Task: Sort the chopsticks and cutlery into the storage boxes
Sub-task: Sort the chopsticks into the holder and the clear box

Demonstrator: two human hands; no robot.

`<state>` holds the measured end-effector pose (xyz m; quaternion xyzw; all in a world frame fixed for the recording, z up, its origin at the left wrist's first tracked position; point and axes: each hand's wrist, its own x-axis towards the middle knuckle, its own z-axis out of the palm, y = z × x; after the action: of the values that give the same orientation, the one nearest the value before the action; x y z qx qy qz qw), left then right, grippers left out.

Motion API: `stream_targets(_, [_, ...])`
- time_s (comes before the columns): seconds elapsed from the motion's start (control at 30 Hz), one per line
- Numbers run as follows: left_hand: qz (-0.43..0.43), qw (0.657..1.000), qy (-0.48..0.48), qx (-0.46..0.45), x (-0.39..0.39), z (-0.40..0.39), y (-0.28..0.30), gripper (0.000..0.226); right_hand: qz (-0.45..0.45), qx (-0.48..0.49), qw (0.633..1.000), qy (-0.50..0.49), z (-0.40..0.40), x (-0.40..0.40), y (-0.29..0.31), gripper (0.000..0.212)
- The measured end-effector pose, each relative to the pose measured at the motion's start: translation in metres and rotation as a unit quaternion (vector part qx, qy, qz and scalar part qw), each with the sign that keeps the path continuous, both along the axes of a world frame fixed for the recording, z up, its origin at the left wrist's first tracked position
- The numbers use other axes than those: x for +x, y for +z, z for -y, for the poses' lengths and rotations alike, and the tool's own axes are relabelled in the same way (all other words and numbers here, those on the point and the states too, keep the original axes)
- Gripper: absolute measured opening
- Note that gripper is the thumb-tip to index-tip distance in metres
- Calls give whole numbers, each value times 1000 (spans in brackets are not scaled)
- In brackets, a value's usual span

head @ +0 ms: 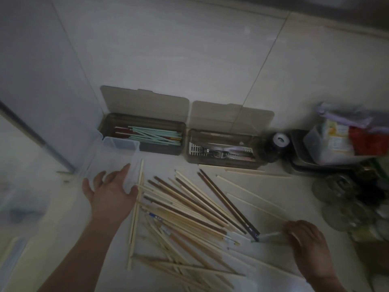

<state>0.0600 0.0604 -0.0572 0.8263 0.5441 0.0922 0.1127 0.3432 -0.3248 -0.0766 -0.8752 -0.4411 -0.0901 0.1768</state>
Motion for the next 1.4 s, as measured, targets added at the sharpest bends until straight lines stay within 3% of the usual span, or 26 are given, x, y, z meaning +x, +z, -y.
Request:
stream_targets(0.1, [8,1000,-4,12,-1,-1,-2,59,-82,32,995,-48,-48,-3,16,23])
stream_targets(0.3, [33,999,-3,31,-2,-3,-8,62,-196,48,979,19,-199,-28,41,11])
stream_targets(0.47, [24,1000,-5,7,-2,-3,-6,61,-170,35,959,225,-324,-41,56,21])
stream_targets(0.63, [18,1000,-13,1,-3,-2,-5,61,-98,-101,963,231,-385,-33,35,31])
stream_targets(0.77, [4,1000,-11,-12,-3,-3,-4,61,-88,-146,955,241,-400,-30,25,29])
stream_targets(0.87, [7,1000,-13,-17,-2,-3,-3,61,-82,-156,956,236,-389,-29,26,31])
stream_targets(1.03, [19,1000,-9,6,-2,-1,-5,60,-69,57,982,167,-303,-27,31,33])
stream_targets(1.1, [26,1000,-8,12,-2,0,-7,60,-47,85,988,117,-248,-20,25,31])
stream_targets(1.23, [42,999,-6,33,0,0,-11,60,1,48,999,18,-125,-1,6,30])
stream_targets(1.4, [41,998,-7,45,1,-1,-16,62,26,-14,1000,-7,-16,-3,-7,49])
